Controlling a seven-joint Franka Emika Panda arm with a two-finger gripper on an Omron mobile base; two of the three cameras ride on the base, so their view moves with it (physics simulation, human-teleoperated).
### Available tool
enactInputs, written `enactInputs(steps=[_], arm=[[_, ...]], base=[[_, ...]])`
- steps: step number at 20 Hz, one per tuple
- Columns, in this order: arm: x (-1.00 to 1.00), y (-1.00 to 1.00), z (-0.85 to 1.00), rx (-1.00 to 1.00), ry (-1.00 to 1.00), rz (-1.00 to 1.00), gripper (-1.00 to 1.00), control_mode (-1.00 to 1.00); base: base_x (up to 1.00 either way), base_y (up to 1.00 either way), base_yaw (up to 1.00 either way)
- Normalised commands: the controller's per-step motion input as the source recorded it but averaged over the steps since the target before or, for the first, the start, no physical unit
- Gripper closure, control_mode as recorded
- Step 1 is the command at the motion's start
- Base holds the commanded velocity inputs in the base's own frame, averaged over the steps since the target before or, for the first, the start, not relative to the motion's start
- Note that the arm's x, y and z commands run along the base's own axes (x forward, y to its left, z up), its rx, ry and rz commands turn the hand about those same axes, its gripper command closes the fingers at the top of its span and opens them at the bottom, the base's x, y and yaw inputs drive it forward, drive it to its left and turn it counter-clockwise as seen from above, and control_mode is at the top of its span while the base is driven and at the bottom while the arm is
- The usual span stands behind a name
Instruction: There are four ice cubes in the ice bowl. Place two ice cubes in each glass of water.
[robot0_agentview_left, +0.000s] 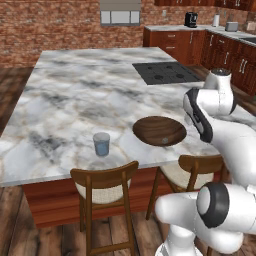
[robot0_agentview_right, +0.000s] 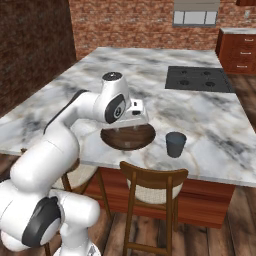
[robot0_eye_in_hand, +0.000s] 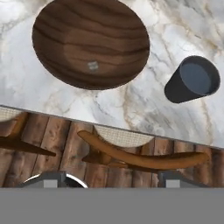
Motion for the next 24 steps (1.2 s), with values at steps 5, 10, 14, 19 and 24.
enactInputs(steps=[5,10,14,19,24], arm=[[0.47,0.2,-0.1,0.0,0.27,0.11,-1.0,-1.0],[0.36,0.31,-0.37,0.0,0.17,0.08,-1.0,-1.0],[0.29,0.2,-0.44,0.0,0.11,0.02,-1.0,-1.0],[0.15,0.0,-0.47,0.07,0.04,0.0,-1.0,-1.0],[0.2,0.0,-0.31,0.08,0.0,0.0,-1.0,-1.0]], base=[[0.0,0.0,0.0],[0.0,0.0,0.0],[0.0,0.0,0.0],[0.0,0.0,0.0],[0.0,0.0,0.0]])
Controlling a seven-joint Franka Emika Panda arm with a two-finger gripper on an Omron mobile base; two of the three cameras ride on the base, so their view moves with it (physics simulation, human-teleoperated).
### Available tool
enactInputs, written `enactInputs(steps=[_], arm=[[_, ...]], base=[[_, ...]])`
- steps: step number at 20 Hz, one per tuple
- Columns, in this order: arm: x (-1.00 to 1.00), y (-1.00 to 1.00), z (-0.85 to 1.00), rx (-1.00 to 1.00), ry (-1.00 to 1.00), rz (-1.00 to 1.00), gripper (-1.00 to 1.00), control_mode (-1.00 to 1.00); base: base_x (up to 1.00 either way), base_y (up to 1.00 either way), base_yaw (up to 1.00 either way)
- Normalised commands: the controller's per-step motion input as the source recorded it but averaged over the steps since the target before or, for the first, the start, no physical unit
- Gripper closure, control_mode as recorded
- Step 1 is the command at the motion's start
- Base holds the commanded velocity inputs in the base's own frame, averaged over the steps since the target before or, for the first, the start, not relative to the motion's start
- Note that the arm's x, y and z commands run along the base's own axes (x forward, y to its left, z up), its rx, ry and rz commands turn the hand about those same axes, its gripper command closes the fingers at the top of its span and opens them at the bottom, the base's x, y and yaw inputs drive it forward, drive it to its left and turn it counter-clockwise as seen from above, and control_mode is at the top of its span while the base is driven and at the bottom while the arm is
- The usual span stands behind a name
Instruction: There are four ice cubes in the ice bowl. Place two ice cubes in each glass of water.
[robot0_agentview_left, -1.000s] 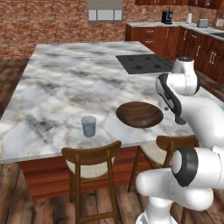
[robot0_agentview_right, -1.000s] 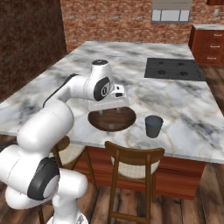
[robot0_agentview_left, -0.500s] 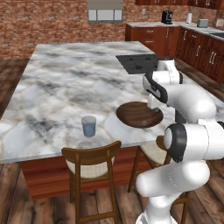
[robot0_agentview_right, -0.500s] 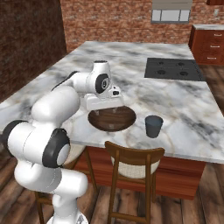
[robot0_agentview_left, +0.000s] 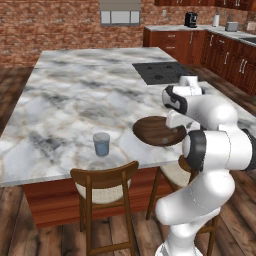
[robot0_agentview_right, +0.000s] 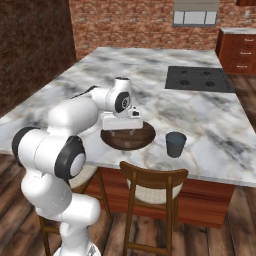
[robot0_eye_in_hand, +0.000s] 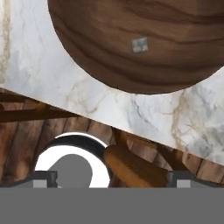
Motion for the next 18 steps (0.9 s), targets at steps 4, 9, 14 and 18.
enactInputs(steps=[4,9,14,18], arm=[[0.21,0.08,-0.25,0.02,0.0,0.01,-1.0,-1.0],[0.08,0.16,-0.32,0.0,-0.03,0.02,-1.0,-1.0],[0.15,0.05,-0.3,0.0,-0.01,0.01,-1.0,-1.0],[0.31,0.0,-0.21,0.0,0.0,0.04,-1.0,-1.0]], base=[[0.0,0.0,0.0],[0.0,0.0,0.0],[0.0,0.0,0.0],[0.0,0.0,0.0]])
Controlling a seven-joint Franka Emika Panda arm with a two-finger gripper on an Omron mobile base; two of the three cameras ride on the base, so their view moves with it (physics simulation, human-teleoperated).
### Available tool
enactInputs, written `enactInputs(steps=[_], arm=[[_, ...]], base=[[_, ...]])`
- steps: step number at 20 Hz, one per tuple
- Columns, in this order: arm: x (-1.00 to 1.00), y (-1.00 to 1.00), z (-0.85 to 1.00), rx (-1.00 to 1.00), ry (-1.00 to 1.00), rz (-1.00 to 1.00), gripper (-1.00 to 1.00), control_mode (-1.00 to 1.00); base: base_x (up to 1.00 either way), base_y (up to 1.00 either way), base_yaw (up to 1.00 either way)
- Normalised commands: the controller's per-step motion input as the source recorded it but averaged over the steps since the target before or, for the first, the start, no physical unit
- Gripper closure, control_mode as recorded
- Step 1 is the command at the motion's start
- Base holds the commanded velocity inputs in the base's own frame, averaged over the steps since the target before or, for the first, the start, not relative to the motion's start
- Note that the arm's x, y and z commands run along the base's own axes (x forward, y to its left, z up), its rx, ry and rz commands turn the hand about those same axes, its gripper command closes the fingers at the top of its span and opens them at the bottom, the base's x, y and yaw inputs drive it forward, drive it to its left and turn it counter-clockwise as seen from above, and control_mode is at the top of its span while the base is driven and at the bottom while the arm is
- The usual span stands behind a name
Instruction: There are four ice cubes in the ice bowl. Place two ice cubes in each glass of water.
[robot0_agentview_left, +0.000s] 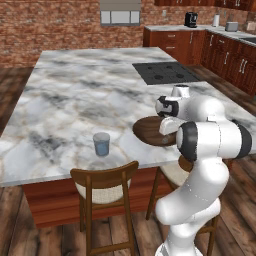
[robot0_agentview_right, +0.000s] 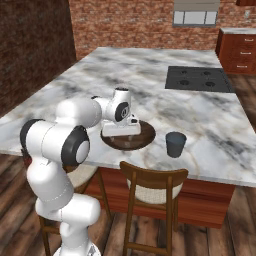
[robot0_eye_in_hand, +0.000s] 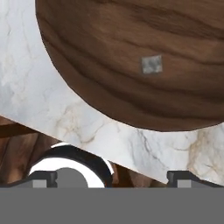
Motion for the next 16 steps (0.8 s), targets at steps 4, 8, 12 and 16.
enactInputs(steps=[4,8,12,16], arm=[[0.36,0.0,-0.12,0.0,0.0,0.07,-1.0,-1.0],[0.34,0.0,-0.14,0.0,0.0,0.08,-1.0,-1.0],[0.27,0.0,-0.19,0.0,-0.01,0.09,-1.0,-1.0],[0.27,-0.01,-0.22,0.0,-0.03,0.08,-1.0,-1.0]], base=[[0.0,0.0,0.0],[0.0,0.0,0.0],[0.0,0.0,0.0],[0.0,0.0,0.0]])
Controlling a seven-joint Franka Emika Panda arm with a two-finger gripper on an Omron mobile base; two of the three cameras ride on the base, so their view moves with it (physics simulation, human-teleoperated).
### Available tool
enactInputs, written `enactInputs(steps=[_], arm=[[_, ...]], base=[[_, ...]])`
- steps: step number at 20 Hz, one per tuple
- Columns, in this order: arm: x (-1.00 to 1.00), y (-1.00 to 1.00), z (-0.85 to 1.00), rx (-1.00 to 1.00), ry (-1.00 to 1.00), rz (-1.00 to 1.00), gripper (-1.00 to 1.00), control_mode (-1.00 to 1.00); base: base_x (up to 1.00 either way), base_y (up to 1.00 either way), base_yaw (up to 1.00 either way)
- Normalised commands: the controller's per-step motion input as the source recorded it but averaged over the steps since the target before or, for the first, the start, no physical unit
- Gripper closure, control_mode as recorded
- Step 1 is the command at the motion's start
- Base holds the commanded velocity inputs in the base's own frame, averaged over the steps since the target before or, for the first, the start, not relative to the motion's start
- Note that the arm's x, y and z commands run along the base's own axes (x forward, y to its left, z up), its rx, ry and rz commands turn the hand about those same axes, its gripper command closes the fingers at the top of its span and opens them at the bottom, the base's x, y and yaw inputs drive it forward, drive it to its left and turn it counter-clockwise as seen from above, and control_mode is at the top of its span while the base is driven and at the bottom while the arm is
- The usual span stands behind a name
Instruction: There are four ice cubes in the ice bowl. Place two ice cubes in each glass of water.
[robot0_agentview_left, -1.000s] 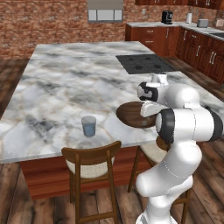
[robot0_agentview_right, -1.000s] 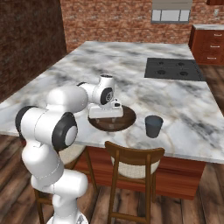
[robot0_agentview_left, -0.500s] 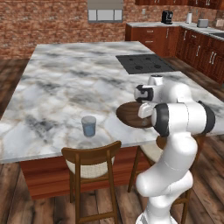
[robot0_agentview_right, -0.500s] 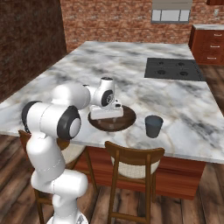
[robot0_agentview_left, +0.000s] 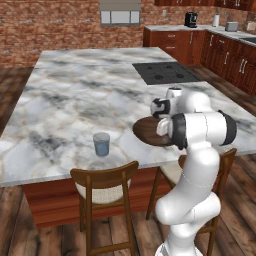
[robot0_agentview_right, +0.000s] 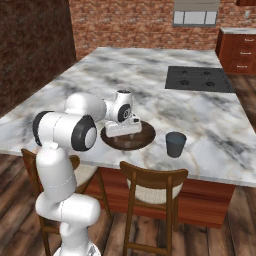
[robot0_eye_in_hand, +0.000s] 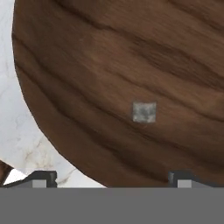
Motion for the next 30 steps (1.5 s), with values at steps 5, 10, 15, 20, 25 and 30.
enactInputs(steps=[5,10,15,20,25,30], arm=[[0.15,-0.13,-0.23,0.0,-0.02,0.04,-1.0,-1.0],[0.01,-0.09,-0.22,0.0,-0.04,0.0,-1.0,-1.0],[0.01,0.0,-0.17,0.0,-0.05,0.0,-1.0,-1.0],[0.0,0.0,-0.21,0.0,-0.03,0.0,-1.0,-1.0],[0.08,0.02,-0.18,0.0,-0.04,0.0,-1.0,-1.0],[0.19,0.06,-0.07,0.0,-0.02,0.0,-1.0,-1.0]], base=[[0.0,0.0,0.0],[0.0,0.0,0.0],[0.0,0.0,0.0],[0.0,0.0,0.0],[0.0,0.0,0.0],[0.0,0.0,0.0]])
